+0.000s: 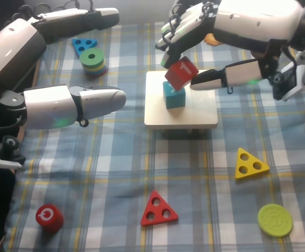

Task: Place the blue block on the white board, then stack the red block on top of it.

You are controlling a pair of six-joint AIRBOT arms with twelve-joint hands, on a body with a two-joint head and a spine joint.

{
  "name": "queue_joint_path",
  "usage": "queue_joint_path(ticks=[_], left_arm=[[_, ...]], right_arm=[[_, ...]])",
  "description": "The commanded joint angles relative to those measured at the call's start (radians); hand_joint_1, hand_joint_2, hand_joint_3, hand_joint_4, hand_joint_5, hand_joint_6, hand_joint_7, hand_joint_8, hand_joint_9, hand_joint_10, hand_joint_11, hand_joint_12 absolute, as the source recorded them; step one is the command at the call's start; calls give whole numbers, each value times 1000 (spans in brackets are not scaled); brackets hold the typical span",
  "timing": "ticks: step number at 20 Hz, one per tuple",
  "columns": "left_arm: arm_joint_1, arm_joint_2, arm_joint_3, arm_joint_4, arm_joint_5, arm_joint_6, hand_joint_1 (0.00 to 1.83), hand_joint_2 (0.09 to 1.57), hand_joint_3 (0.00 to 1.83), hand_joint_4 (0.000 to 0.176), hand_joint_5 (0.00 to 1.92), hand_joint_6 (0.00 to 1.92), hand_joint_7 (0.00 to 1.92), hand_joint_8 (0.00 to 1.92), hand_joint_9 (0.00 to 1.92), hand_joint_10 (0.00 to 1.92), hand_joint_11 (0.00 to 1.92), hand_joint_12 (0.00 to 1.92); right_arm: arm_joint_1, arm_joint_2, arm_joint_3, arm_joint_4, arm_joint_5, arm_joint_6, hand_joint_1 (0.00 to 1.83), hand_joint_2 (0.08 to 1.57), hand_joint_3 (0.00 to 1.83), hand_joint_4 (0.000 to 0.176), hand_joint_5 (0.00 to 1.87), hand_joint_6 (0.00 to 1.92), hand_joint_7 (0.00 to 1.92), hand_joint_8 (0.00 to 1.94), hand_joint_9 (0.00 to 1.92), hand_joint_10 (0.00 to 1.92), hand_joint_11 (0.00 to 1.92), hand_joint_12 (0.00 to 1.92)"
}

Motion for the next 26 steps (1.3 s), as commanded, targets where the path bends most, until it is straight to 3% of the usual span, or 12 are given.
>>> queue_joint_path(ticks=[1,8,9,12,17,20,21,22,23,24,25,26], left_arm=[[-6,3,-3,21,-114,-10,814,899,0,70,501,0,430,2,341,4,0,569],[-10,-1,0,21,-114,-10,816,897,0,62,505,1,426,0,334,0,0,530],[-10,-1,0,21,-114,-10,810,898,1,63,505,0,426,0,337,1,0,544],[-10,-2,1,21,-113,-10,798,900,1,73,498,2,422,0,331,0,0,533],[-12,-2,3,21,-111,-10,802,898,0,71,502,1,429,2,339,2,0,582],[-12,-3,4,21,-110,-10,811,899,0,74,498,0,426,1,337,2,0,586],[-12,-3,4,21,-110,-10,811,898,0,78,499,0,424,0,338,2,0,588],[-12,-3,4,21,-110,-10,812,896,0,74,504,2,425,1,342,3,0,590],[-12,-3,4,21,-110,-10,808,896,0,74,503,1,423,0,343,3,0,608],[-12,-3,4,21,-110,-10,807,895,0,74,504,1,424,0,345,3,0,612],[-12,-3,4,21,-110,-10,806,896,0,68,508,3,430,3,345,3,0,615],[-12,-3,4,21,-110,-10,801,897,0,65,510,3,431,3,345,3,0,620]], right_arm=[[15,-5,2,47,94,7,1137,1119,1,0,964,1007,784,1,572,3,0,915],[15,-13,9,41,83,8,1114,1126,0,0,952,1030,788,3,556,3,0,923],[15,-14,10,41,82,8,1118,1123,0,0,960,1017,794,4,571,4,0,987],[15,-20,14,39,80,8,1107,1124,0,0,956,1024,792,2,548,7,0,927],[17,-29,21,33,76,8,1100,1123,0,0,959,1017,846,17,719,30,114,1060],[17,-30,22,28,74,8,1080,1118,0,0,969,995,870,22,791,45,143,1288],[17,-31,23,28,74,8,1063,1123,1,36,954,1017,873,26,826,73,164,1383],[17,-32,24,28,74,8,1051,1129,1,54,939,1041,873,27,820,83,168,1391],[18,-32,26,28,73,8,1044,1137,2,56,919,1072,863,22,795,79,169,1355],[18,-32,27,28,72,8,1024,1149,3,80,892,1116,836,11,750,58,150,1285],[18,-32,28,28,71,8,1023,1077,0,0,767,509,821,4,731,43,164,1205],[19,-32,30,28,69,8,1028,1056,0,0,816,220,819,2,729,35,169,1188]])
